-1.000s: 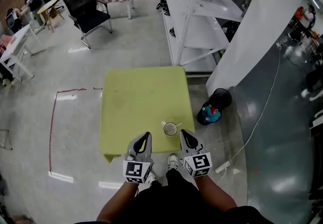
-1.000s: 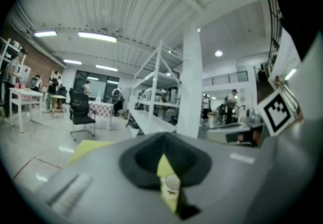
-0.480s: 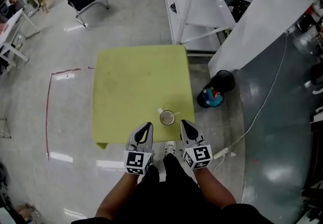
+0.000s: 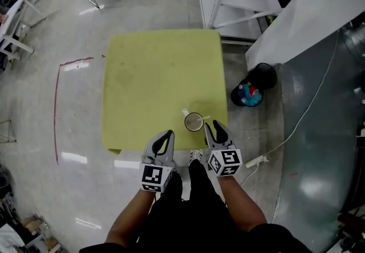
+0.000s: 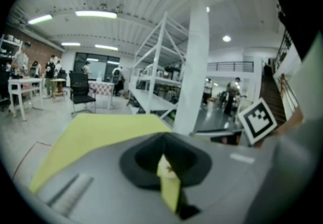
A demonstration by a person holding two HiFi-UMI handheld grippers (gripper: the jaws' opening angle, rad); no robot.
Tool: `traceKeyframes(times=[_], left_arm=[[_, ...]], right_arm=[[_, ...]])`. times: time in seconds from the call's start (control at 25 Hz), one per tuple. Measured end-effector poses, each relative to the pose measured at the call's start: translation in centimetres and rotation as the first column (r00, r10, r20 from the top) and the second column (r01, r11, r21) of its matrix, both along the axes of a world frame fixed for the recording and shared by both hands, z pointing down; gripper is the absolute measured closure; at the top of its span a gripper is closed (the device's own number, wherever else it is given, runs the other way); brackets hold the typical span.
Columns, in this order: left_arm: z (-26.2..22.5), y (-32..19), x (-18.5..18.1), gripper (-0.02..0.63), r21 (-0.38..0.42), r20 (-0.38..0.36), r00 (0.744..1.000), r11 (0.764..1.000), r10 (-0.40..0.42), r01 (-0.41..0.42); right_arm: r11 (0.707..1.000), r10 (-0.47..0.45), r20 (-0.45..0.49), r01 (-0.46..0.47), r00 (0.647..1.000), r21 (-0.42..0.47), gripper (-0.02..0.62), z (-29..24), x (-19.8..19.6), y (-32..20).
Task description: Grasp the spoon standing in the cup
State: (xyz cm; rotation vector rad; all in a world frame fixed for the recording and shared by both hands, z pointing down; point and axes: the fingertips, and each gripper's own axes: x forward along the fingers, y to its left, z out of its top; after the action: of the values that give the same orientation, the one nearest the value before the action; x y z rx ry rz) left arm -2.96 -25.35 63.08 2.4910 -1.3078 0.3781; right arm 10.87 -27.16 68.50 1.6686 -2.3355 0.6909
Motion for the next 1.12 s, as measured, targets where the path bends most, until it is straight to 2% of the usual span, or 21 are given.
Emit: traceKeyframes(times=[0.32,0.52,0.88,1.12], left_arm=[[1.2,-0.7,0.5,0.6,-0.009,0.028,0.999,1.0,0.016,-0.016],[0.8,-2.1,0.9,0.6,0.006,0.029,0.999,1.0,0.02,-0.02],[1.7,-2.2,1.2,0.6,-0.02,0.034,0.999,0.999,0.028,-0.027],[0.4,-2.8,1.7,0.6,0.014,0.024,0.999,0.999,0.037,-0.037]], right_arm=[[0.999,-0.008,-0.019,0.007,1.0,-0.054,0.489,3.3,0.2,-1.4],[0.999,-0.013,-0.041,0.011,0.999,-0.048,0.492,3.9,0.2,-1.9],[0.999,-0.01,0.004,0.01,1.0,-0.049,0.571,3.2,-0.4,-2.4],[0.999,-0.035,-0.02,0.035,0.999,0.0,0.583,1.2,-0.8,-2.2]])
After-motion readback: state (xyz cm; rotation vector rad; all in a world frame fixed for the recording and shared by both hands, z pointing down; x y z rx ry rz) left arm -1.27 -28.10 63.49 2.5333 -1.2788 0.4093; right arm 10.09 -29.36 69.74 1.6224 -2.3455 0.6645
